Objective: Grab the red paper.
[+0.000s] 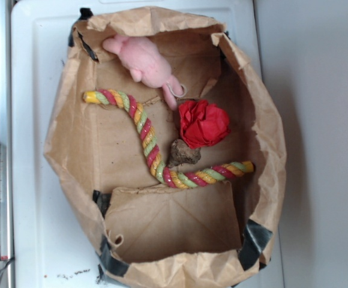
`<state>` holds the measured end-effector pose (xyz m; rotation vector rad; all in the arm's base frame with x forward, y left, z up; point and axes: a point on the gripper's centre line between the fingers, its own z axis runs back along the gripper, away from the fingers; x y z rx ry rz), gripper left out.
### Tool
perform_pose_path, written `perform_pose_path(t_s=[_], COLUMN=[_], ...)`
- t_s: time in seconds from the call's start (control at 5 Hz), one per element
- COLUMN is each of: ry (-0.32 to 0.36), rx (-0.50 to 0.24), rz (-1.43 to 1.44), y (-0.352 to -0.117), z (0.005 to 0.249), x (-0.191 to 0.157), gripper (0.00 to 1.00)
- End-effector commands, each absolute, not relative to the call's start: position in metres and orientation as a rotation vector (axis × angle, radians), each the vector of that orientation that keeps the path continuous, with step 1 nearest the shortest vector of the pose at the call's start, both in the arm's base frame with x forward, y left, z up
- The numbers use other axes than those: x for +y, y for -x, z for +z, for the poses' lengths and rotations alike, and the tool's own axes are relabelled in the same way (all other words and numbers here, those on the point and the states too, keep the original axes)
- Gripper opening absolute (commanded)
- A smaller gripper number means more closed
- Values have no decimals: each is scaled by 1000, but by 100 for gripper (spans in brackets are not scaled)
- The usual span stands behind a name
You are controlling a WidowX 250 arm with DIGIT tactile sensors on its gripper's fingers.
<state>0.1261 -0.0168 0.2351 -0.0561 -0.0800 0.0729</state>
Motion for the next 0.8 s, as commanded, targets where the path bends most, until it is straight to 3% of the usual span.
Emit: perform_pose_path(t_s=[0.0,0.4,0.6], ry=[42,7,-61], rx=[-169,-198,-293], rz=[116,151,123], y=[-165,-199,-226], z=[263,262,249], x=[-11,7,23], gripper=[100,100,100])
